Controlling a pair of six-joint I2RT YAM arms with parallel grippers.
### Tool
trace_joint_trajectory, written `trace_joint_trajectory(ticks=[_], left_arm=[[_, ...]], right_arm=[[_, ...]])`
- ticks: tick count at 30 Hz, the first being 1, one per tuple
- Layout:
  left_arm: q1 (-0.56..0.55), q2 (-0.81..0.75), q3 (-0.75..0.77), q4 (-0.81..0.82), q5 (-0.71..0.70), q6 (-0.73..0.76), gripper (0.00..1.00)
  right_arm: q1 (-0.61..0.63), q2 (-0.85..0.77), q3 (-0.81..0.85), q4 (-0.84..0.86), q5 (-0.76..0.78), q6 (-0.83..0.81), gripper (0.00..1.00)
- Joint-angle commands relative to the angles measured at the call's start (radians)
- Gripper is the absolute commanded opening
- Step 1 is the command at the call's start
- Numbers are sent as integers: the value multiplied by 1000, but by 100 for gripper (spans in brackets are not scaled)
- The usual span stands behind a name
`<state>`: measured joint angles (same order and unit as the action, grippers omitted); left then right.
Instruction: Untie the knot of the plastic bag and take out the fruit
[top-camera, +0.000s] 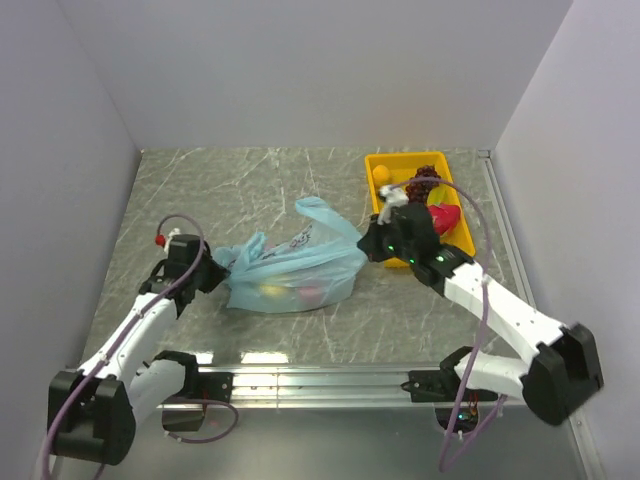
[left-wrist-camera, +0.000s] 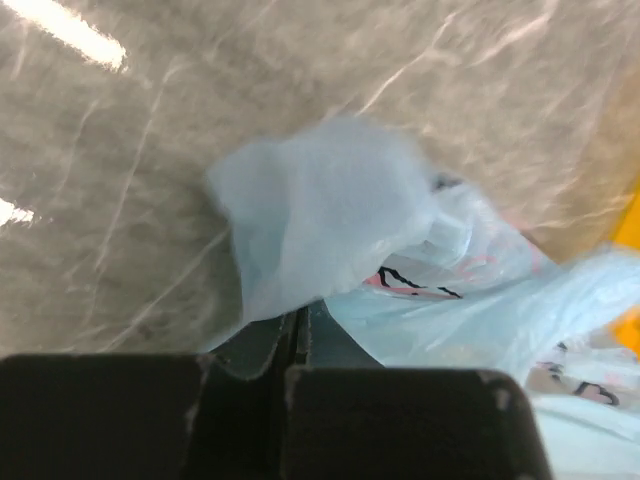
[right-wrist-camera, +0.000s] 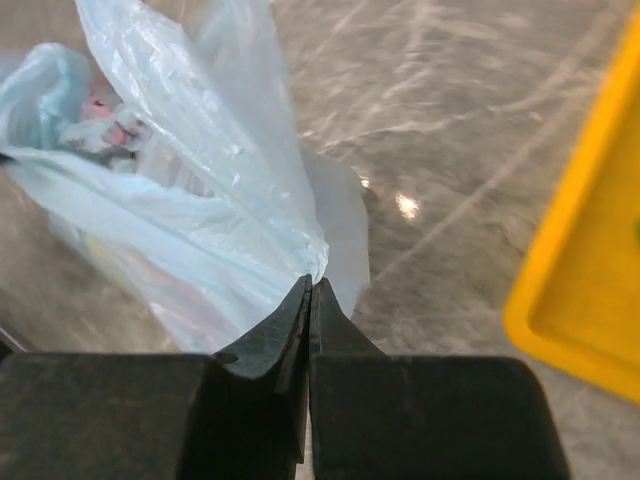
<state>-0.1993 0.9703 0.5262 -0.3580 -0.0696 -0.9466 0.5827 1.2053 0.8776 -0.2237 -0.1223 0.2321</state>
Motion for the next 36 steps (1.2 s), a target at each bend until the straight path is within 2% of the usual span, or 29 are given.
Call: trace_joint_trajectory(ticks=[1,2,5,6,8,9,11,12,13,14,15,18,24,31,36], left_arm=[[127,-7,12,100,166,63,0],[168,4,24,111,200,86,0],[181,59,105,148,319,172,1],[181,76,133,119,344,195,1],[179,103,205,78,431,268,1],[179,100,224,29,460,288,1],[179,65,245,-19,508,346,0],[179,26,245,-63,511,362,1],[179,4,239,-90,498,385,1],[179,-16,233,-110,498,394,1],[179,-36,227,-127,484,400,1],[179,-114,170,-165,479,404,1],[178,-182,89,-173,525,350,1],[173,-214,109,-239,488,345,1],[173,-213,103,-214,496,336,1]], right_arm=[[-78,-136,-146,188,-25,179,0],[-77,-169,-164,207,-31,194,0],[-63,-194,-204,212,-66,204,15],[-43,-193,-184,189,-65,193,29],[-3,-196,-145,126,-34,133,45],[23,-200,-85,56,24,109,58],[110,-207,-7,-67,99,35,65],[135,-205,83,-106,162,14,68],[182,-194,174,-167,180,-25,68],[199,-181,175,-192,181,-42,68],[219,-168,252,-212,174,-56,68],[290,-80,383,-266,144,-108,62],[344,126,480,-226,47,-106,50],[358,356,426,-207,6,-76,45],[374,370,207,-131,59,25,45]])
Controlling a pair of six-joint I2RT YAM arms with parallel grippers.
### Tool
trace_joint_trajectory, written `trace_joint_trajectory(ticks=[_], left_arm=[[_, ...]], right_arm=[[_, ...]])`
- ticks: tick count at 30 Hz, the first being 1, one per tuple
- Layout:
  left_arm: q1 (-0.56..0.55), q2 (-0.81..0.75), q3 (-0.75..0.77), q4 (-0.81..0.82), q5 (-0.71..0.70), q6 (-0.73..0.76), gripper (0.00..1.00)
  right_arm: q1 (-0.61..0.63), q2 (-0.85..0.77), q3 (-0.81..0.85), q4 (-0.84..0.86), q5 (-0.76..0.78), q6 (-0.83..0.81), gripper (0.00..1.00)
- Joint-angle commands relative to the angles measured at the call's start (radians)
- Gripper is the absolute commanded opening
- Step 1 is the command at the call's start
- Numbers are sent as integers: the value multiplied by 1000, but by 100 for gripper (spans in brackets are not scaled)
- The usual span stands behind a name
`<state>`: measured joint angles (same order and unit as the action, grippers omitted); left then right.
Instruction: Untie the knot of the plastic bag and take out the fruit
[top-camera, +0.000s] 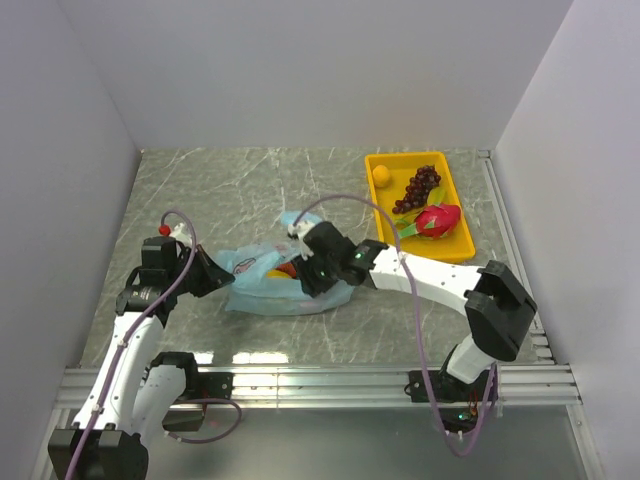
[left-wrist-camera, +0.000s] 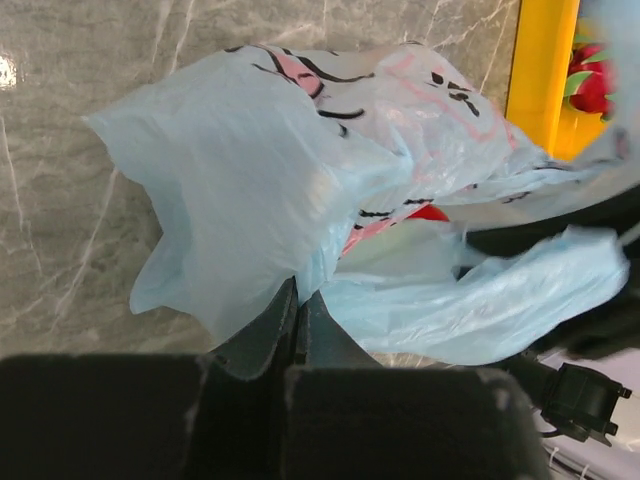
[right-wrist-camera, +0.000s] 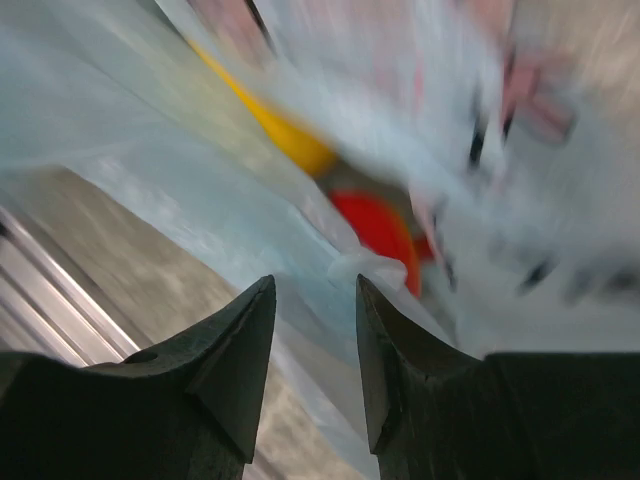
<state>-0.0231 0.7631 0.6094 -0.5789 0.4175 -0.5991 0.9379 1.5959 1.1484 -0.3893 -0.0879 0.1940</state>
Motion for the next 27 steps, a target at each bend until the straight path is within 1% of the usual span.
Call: trace_joint_trajectory(ticks=[1,3,5,7,11,15,17,20,22,23,24,27], left_arm=[[-3,-4,18,17,7,-21,0],[-3,1,9,30,-3,-33,1],[-3,2,3,54,-16,-62,1],[-3,10,-11,79,-29,-93,1],[-3,24,-26,105,-25,-123,1],[-3,4,-4,105,-29,-116,2],[-3,4,7,97,-49,-104,3],[-3,4,12,94,-40,-87,3],[-3,1,6,82,-36,-73,0],[-3,-1,3,74,-36,-68,0],[-3,-4,-3,64,-36,-64,1],[-3,-11,-7,44,-17,-57,0]], right_arm=[[36,-28,-85,35,25,83,45],[67,-45,-134,21,19,94,45],[123,-76,-170,10,1,96,45],[162,-85,-185,4,-35,104,45],[176,-70,-240,36,-72,134,45],[180,-70,-219,43,-125,121,45],[180,-45,-161,-12,-150,85,46],[177,-59,-77,-71,-133,58,47],[179,-95,-20,-104,-93,53,48],[177,-105,40,-135,-67,56,52],[179,-114,65,-146,0,64,53],[164,-149,109,-145,118,116,54]])
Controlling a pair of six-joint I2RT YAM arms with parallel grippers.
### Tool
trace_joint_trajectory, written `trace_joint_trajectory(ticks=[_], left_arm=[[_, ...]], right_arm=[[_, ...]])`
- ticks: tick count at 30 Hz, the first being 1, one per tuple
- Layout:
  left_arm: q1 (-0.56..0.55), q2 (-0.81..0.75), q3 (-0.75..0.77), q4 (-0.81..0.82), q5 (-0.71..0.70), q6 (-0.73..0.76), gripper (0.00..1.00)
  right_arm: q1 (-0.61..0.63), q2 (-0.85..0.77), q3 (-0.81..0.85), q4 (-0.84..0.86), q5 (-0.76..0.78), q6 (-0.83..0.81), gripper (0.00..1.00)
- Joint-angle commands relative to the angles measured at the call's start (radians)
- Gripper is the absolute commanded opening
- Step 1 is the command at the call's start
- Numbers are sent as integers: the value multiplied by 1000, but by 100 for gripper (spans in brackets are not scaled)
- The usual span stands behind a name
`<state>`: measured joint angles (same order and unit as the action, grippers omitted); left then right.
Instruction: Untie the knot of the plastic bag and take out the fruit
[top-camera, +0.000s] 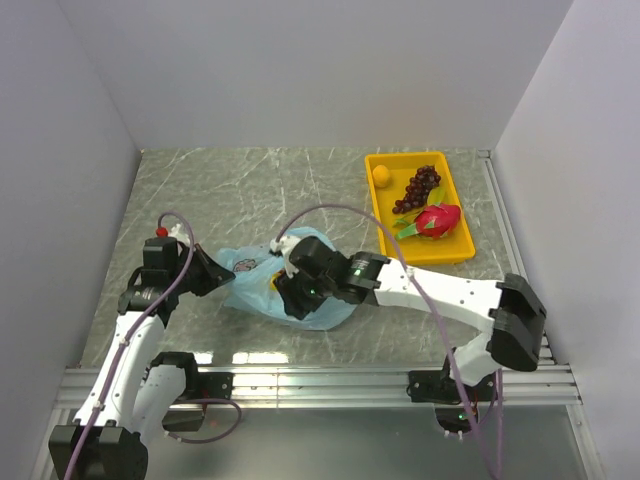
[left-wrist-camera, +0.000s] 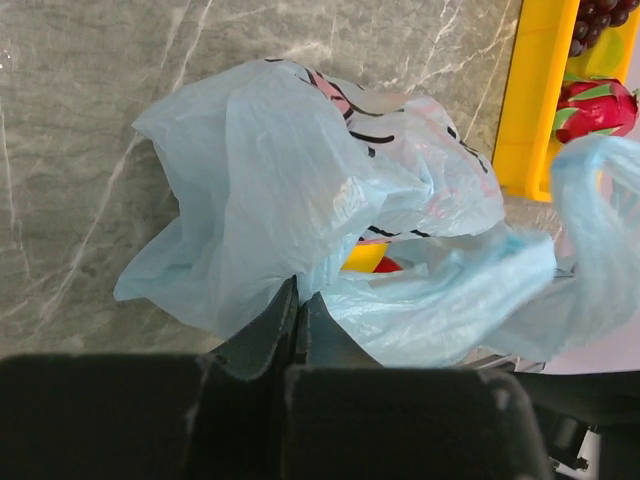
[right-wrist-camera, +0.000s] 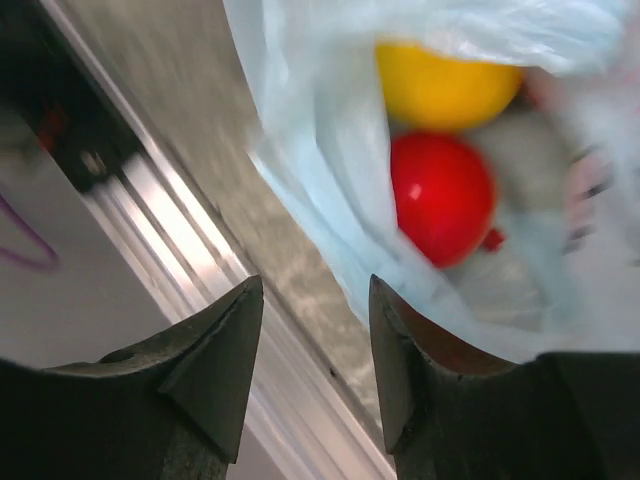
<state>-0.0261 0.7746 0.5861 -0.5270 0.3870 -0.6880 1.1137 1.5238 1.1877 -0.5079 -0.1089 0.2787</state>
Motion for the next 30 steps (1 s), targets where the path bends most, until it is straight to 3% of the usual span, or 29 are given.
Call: trace_joint_trajectory(ticks=[1,8,12,15,19,22,30], left_arm=[[0,-23,21,-19,19,31,1],[0,20,76,-177,1,100,1],[0,11,84,-214,-4,116,1],[0,12,98,-281,-3,142,0],[0,3,106,-323,-17,176,1],[0,0,93,-301,-4,174,1],[0,-9,73,-246,18,147,1]], right_arm=[[-28,-74,72,-14,150,55,54],[-54,44,79,26,187,138,45],[-54,98,4,84,181,184,44],[-52,101,-72,137,187,240,51],[-48,128,-115,181,180,264,77],[-42,165,-123,221,166,278,85],[-23,259,-88,250,164,281,89]])
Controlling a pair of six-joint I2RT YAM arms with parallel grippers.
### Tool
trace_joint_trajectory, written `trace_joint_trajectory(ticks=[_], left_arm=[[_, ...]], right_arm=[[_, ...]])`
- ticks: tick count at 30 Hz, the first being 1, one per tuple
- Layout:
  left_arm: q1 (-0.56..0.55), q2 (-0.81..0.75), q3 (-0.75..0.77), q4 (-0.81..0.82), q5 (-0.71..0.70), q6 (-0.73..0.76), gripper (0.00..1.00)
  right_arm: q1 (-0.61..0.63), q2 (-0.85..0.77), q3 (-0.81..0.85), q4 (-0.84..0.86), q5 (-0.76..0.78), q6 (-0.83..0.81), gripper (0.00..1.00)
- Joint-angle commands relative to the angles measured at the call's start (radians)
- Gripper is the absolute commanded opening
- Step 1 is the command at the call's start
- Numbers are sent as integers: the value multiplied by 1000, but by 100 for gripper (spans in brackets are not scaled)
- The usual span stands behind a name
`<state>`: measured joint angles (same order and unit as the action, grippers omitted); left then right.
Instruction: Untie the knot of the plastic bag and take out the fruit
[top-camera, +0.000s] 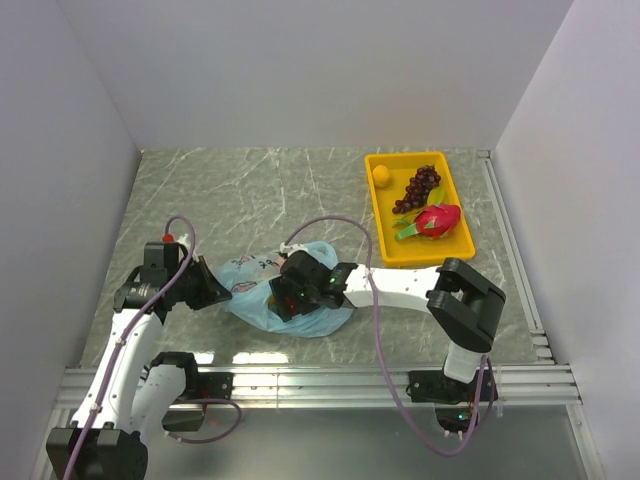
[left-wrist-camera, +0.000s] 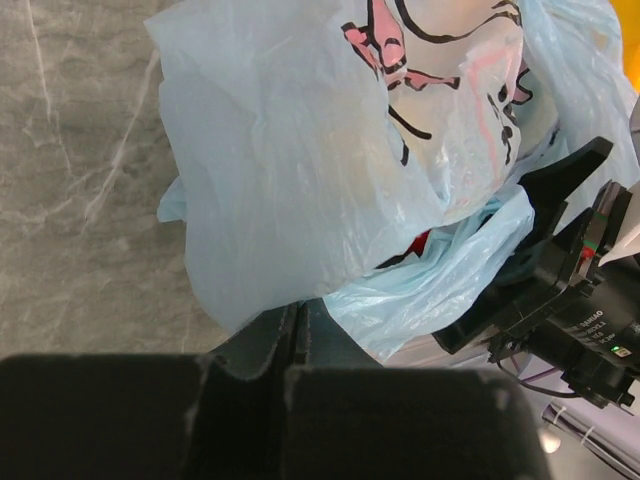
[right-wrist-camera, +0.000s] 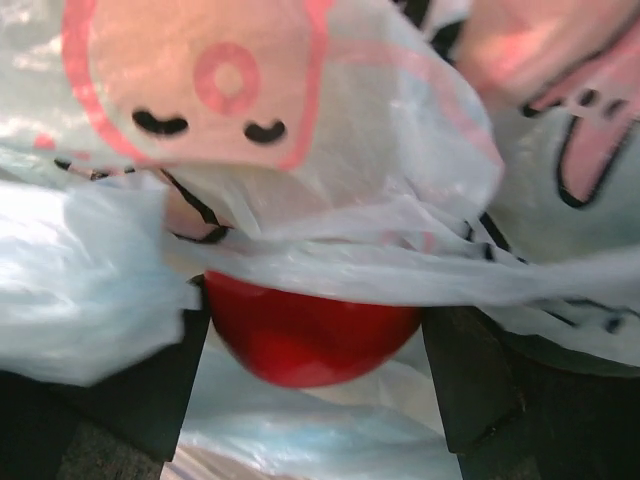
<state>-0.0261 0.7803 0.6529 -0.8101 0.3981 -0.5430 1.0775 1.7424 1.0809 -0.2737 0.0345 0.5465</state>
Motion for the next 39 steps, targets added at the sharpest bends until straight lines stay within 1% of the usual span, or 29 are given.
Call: trace_joint_trajectory(ticks=[1,3,4,5,6,7,8,10,11,15,18,19,21,22,23,25,26,28,29,30,33,35,36,39], left_arm=[[0,-15,7,40,7,2,0],[0,-16,7,49,-4,-8,1],[0,-16,7,57,-13,-11,0],[0,-16,10,63,-18,-17,0],[0,-15,10,77,-24,-32,1],[0,-15,13,86,-36,-40,1],[0,-10,14,94,-41,-46,1],[0,-6,13,117,-54,-58,1],[0,5,11,123,-56,-60,1],[0,30,14,127,-64,-43,1],[0,36,14,126,-58,-38,1],[0,34,13,127,-56,-38,1],[0,39,14,123,-51,-37,1],[0,39,14,121,-50,-34,1],[0,42,14,121,-44,-32,1],[0,42,14,117,-38,-31,0],[0,40,14,117,-36,-31,1],[0,33,13,121,-28,-26,1],[0,30,11,124,-24,-25,0],[0,28,11,133,-24,-25,1],[0,27,8,140,-22,-28,1],[0,31,10,134,-21,-25,0],[0,30,10,132,-19,-23,0],[0,25,10,131,-34,-31,1]], right_arm=[[13,36,14,24,31,12,81],[16,-3,7,33,39,3,68],[16,-21,-7,44,38,-3,47],[16,-43,-12,45,39,-10,41],[15,-90,-15,45,44,-29,37],[16,-119,-25,48,45,-40,29],[16,-183,-30,47,47,-54,27],[16,-248,-35,39,47,-97,22],[15,-312,-33,37,36,-114,21],[12,-466,-18,31,31,-222,20],[-36,-570,-6,25,76,-244,20],[-92,-592,-7,19,96,-244,20],[-163,-633,-21,7,149,-237,20],[-215,-635,-25,-18,206,-227,21],[-314,-623,-29,-31,223,-206,21],[-422,-600,-44,-51,246,-188,22],[-504,-568,-47,-47,251,-181,23],[-568,-529,-61,-3,246,-177,33],[-603,-480,-58,10,245,-163,40],[-655,-450,-44,19,245,-155,59],[-738,-325,19,39,242,-146,91],[-754,-252,69,22,231,-158,94],[-752,-239,117,13,228,-178,95],[-751,-245,137,4,193,-198,96]])
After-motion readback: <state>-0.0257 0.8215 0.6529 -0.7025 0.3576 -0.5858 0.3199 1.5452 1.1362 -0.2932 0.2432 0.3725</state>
